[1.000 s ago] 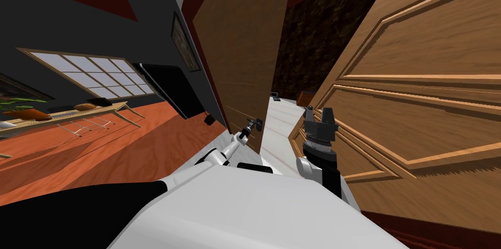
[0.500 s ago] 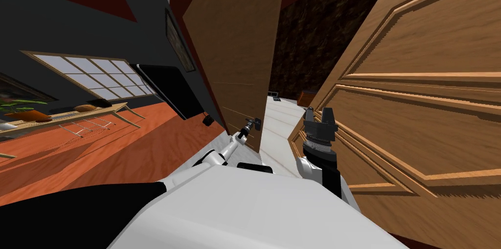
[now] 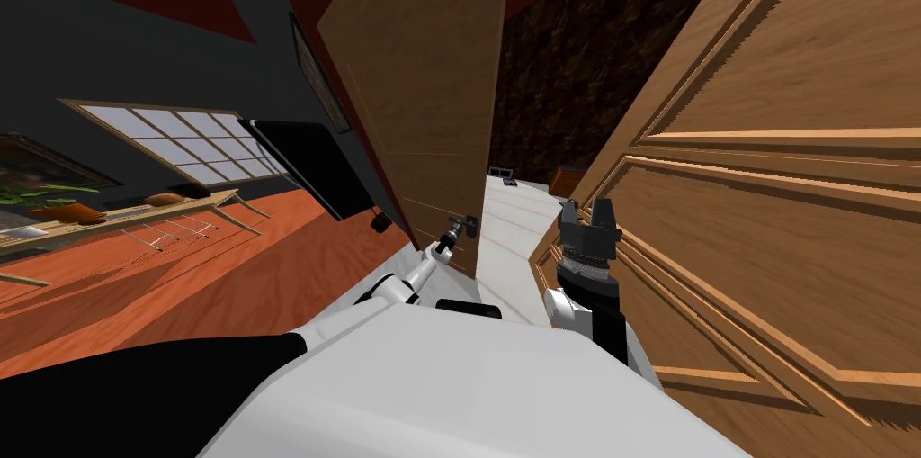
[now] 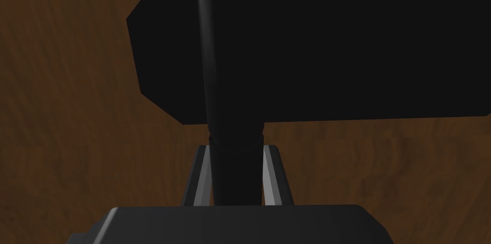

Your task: Push the door open

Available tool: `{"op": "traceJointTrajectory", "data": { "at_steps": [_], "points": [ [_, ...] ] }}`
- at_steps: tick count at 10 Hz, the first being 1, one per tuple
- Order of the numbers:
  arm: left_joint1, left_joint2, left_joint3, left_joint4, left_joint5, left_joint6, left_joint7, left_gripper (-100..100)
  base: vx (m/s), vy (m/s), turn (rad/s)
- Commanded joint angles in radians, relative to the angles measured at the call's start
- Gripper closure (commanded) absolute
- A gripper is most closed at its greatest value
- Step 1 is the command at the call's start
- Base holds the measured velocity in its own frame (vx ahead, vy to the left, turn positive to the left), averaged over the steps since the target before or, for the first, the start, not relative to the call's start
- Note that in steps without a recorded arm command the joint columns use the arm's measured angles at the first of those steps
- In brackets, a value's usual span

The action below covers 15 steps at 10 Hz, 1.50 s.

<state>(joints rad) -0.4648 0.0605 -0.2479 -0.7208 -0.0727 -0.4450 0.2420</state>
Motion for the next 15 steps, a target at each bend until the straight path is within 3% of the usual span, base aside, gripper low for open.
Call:
{"op": "traceJointTrajectory", "data": {
  "at_steps": [1, 7, 8, 10, 15],
  "points": [
    [-0.003, 0.020, 0.034, 0.005, 0.009, -0.008, -0.011, 100, 0.140, -0.167, 0.104],
    [-0.001, 0.034, 0.110, 0.016, 0.029, -0.006, -0.046, 100, 0.135, -0.162, 0.068],
    [-0.001, 0.034, 0.110, 0.016, 0.029, -0.006, -0.046, 100, 0.125, -0.116, 0.040],
    [-0.001, 0.037, 0.142, 0.020, 0.037, -0.005, -0.060, 100, 0.125, -0.139, 0.068],
    [0.001, 0.038, 0.189, 0.026, 0.050, -0.004, -0.081, 100, 0.118, -0.155, 0.071]
  ]
}}
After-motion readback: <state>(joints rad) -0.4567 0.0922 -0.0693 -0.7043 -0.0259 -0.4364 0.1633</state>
